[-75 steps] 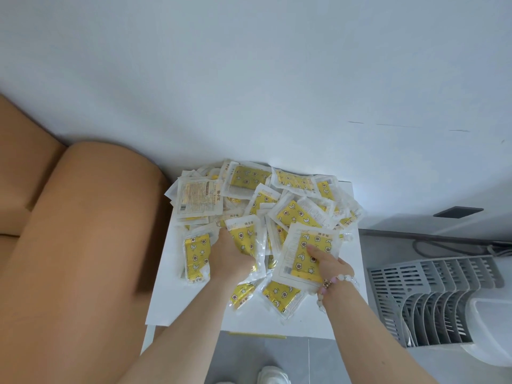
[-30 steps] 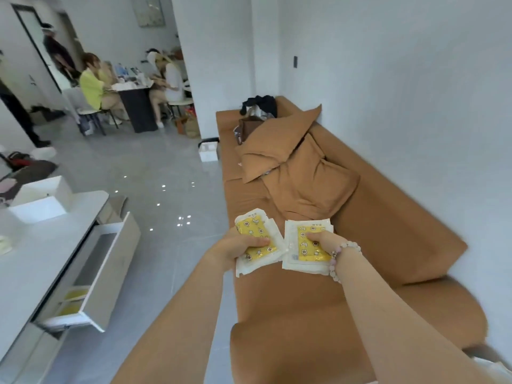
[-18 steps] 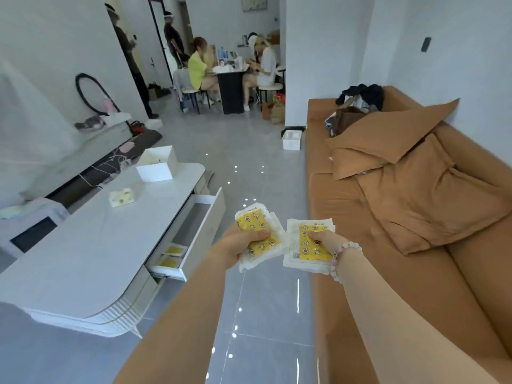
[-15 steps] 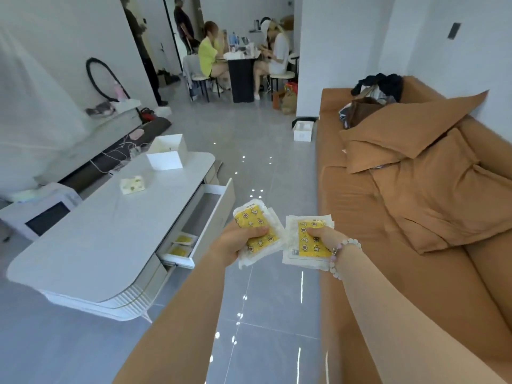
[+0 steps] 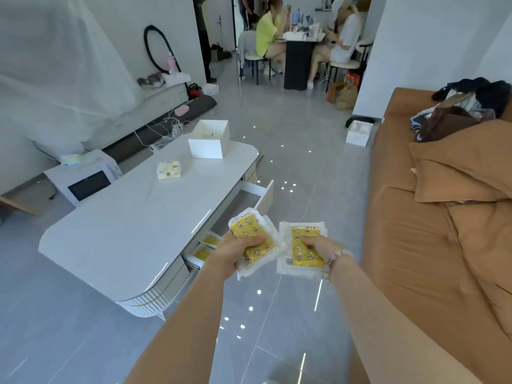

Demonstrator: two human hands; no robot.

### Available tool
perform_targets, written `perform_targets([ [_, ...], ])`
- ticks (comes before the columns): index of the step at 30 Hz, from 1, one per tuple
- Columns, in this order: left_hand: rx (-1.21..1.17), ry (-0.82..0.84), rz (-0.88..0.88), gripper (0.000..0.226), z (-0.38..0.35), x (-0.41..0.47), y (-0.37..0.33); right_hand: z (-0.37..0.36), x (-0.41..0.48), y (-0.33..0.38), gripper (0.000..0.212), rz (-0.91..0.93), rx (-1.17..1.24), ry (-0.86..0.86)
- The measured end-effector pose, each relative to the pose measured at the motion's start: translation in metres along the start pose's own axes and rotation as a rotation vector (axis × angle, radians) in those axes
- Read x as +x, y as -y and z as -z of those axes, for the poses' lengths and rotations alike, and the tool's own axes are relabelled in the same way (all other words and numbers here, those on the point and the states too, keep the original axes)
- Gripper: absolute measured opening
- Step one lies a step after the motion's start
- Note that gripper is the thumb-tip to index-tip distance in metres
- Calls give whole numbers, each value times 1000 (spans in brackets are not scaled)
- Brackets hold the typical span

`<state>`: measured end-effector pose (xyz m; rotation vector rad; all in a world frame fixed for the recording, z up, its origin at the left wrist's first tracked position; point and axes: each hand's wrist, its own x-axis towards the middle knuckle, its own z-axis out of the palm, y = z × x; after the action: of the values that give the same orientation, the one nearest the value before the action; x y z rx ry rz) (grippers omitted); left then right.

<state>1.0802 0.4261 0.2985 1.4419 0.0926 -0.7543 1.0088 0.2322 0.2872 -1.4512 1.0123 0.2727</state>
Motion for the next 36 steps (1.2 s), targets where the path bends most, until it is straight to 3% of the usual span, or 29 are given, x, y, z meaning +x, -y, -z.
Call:
perform_targets([
  [19,-99,-210,65,26,64,210,-99,-86,193,179,18,-22,-54,179],
  [22,-136,-221,73,21,73,254,-104,-102,239,205,31,-36,-137,183],
  [26,-212,-256,101,21,93,317,-117,-127,293,255,24,-53,-281,224],
  [31,-296,-269,168,18,108,382,-138,-145,370,301,45,-66,-418,238],
  [36,-384,-325,246,18,117,421,-141,-164,407,315,42,-148,-472,233],
])
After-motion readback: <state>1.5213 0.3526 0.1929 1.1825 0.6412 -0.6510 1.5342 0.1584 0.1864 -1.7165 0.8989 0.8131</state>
